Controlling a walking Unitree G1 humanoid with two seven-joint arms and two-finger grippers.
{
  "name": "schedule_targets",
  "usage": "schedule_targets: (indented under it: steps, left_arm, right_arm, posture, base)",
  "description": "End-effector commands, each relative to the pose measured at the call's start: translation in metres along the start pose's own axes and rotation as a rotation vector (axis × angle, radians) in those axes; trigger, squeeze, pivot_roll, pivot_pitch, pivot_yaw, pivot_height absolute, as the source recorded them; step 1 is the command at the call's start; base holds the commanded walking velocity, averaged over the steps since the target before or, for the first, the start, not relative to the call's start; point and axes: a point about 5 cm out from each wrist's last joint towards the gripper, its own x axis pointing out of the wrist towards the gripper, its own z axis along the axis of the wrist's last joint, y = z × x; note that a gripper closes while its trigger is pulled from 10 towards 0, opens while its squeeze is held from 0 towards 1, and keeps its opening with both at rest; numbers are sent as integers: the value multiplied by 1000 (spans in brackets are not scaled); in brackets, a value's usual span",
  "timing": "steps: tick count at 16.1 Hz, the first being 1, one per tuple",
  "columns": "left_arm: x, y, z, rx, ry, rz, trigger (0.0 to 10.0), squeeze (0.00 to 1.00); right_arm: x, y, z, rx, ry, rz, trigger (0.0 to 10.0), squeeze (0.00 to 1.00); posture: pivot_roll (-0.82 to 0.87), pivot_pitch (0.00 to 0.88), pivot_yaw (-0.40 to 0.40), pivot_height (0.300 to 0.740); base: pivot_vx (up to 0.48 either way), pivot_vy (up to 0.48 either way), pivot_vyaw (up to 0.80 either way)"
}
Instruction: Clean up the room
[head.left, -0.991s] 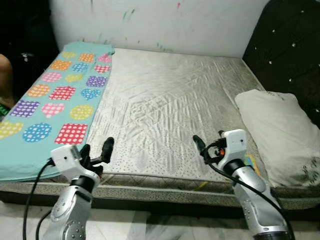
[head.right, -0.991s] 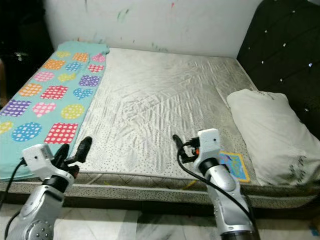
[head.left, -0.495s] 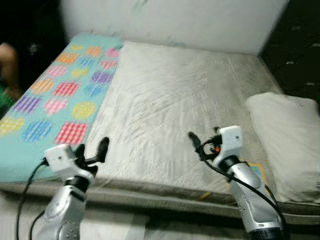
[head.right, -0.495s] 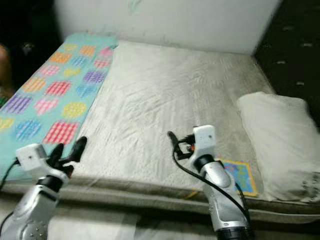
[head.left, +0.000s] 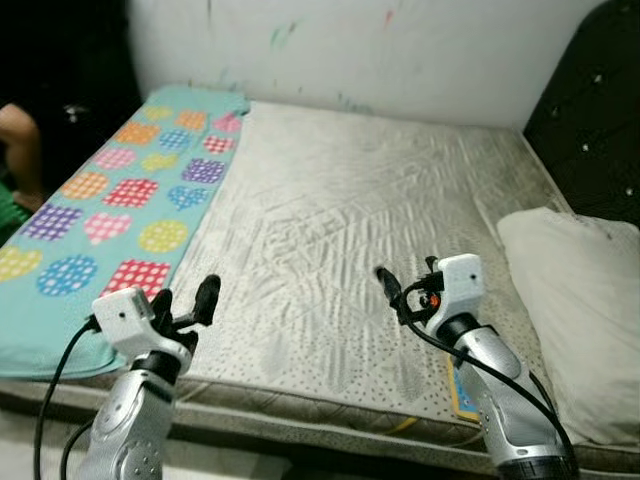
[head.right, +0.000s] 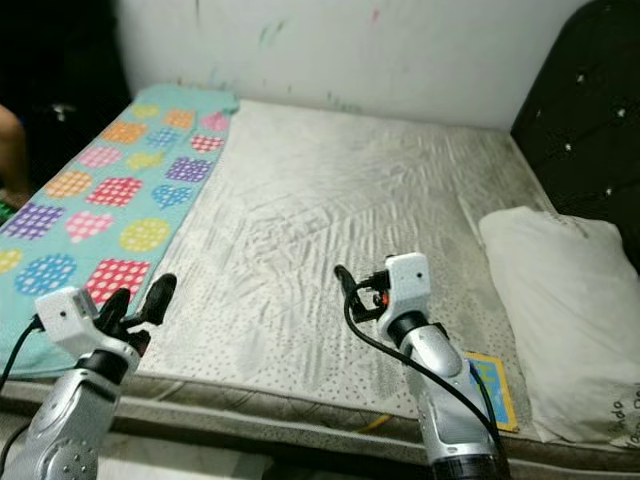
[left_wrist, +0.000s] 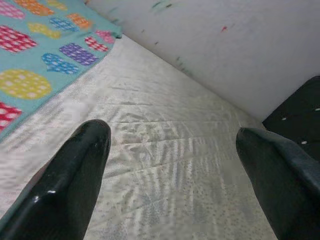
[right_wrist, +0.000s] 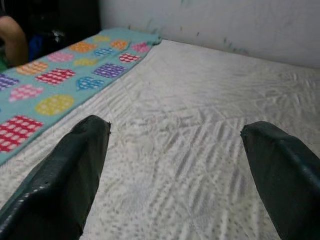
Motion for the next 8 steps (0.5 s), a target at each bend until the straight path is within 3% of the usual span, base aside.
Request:
schedule_targets:
  steps: [1, 3, 8]
  left_arm:
    - [0, 0, -3, -5, 10, 1, 10000, 0]
    - [3, -4, 2, 6, -18, -38, 10000, 0]
    - [10, -15, 6, -1, -44, -76, 10000, 0]
  right_arm:
    - [-1, -4, 1, -7, -6, -17, 10000, 0]
    - [7, 0, 4, -3, -26, -11, 10000, 0]
    - [18, 3, 11, -16, -51, 1, 10000, 0]
  posture:
    - [-41, 7, -44, 740]
    - [-44, 2, -37, 740]
    - [-65, 15, -31, 740]
  base:
    - [0, 0, 0]
    - [0, 0, 0]
    - [421, 0, 0]
